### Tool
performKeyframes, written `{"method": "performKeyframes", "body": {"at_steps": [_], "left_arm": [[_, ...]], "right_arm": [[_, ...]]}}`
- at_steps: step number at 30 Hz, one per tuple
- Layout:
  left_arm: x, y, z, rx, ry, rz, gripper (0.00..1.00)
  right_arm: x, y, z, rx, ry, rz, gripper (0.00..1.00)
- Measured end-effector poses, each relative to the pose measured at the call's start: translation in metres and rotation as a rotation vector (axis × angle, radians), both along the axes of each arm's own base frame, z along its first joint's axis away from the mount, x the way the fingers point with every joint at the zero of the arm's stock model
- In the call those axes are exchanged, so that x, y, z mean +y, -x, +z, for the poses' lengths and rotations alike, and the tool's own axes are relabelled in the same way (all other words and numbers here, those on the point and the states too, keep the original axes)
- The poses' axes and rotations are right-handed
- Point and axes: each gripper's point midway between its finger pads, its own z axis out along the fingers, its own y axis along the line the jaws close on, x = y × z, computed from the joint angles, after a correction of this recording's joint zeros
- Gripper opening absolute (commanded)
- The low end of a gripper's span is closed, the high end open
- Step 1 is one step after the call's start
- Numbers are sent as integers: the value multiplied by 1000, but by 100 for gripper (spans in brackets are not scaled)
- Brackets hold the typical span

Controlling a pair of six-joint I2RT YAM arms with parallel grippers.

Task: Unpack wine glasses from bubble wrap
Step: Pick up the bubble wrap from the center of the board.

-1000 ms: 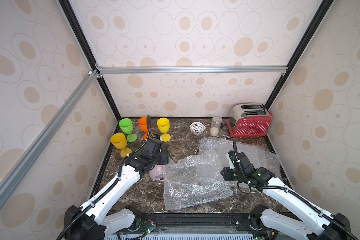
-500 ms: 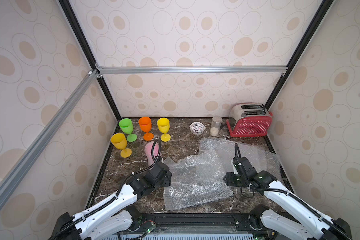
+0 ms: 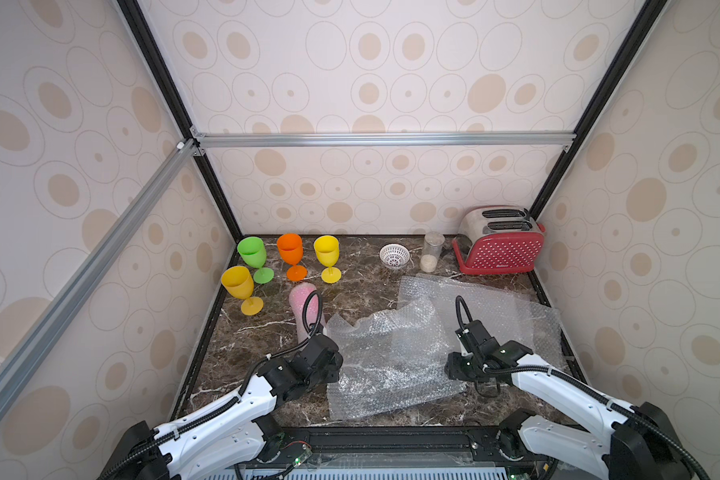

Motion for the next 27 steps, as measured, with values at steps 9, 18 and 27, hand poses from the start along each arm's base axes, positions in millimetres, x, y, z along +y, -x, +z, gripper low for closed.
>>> {"method": "performKeyframes", "body": {"at_steps": [9, 18, 27], "left_arm": [[-2, -4, 13, -55, 40, 0, 4], [-7, -12, 47, -195, 108, -30, 0], [-25, -19, 90, -348, 179, -106, 0]], "right_arm": [[16, 3, -6, 18, -89, 20, 5], [25, -3, 24, -95, -185, 45, 0], [19, -2, 55, -226, -226, 35, 0]]}}
